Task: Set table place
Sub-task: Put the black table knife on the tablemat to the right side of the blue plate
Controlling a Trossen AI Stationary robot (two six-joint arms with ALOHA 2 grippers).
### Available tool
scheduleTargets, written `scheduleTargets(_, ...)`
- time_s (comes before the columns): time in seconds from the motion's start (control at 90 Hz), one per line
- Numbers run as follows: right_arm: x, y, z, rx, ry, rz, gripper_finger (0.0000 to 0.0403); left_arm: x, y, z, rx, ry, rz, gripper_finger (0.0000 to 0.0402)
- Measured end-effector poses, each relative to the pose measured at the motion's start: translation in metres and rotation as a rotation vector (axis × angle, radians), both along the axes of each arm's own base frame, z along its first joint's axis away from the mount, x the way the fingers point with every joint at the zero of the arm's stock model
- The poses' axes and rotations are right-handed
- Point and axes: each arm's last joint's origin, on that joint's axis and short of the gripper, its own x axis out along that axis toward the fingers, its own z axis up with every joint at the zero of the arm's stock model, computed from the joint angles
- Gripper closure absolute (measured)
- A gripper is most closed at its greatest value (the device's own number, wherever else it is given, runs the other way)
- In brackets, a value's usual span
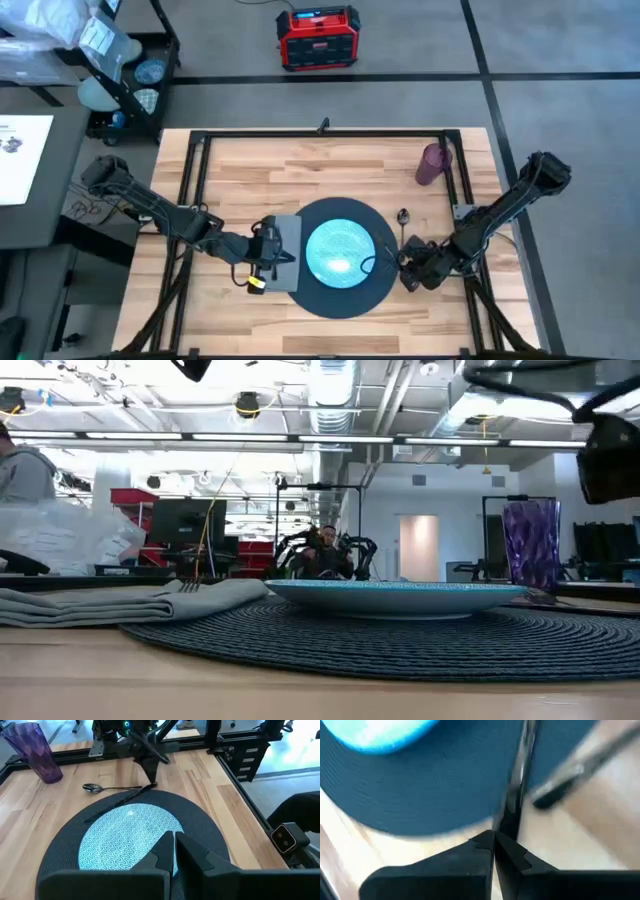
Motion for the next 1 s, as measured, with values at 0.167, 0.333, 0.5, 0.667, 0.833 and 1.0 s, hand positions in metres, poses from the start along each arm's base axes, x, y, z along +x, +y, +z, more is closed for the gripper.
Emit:
scheduleTargets(0.167,0.010,0.011,0.019,-0.222,-0.333,-0.027,0.0403,0.001,-0.001,0.002,-0.018,-0.021,0.002,0.0402)
scheduleTargets(0.333,0.018,0.035,0.064,-0.516,-0.748,-0.002,0.0403,0.001,0.000,0.002,0.003,-0.021,-0.003,0.0401)
scheduleTargets(0.5,0.017,0.044,0.101,-0.663,-0.933,0.079,0.0403,0.001,0.000,0.002,-0.028,-0.020,0.012,0.0401)
scheduleTargets(0.667,0.012,0.048,0.116,-0.720,-1.037,0.166,0.0403,0.001,0.000,0.002,-0.045,-0.017,0.021,0.0401)
scheduleTargets(0.833,0.014,0.047,0.116,-0.745,-1.043,0.188,0.0403,0.001,0.000,0.002,-0.046,-0.017,0.021,0.0402)
scheduleTargets(1.0,0.019,0.045,0.122,-0.747,-1.045,0.160,0.0403,0.001,0.000,0.002,-0.046,-0.017,0.021,0.0401)
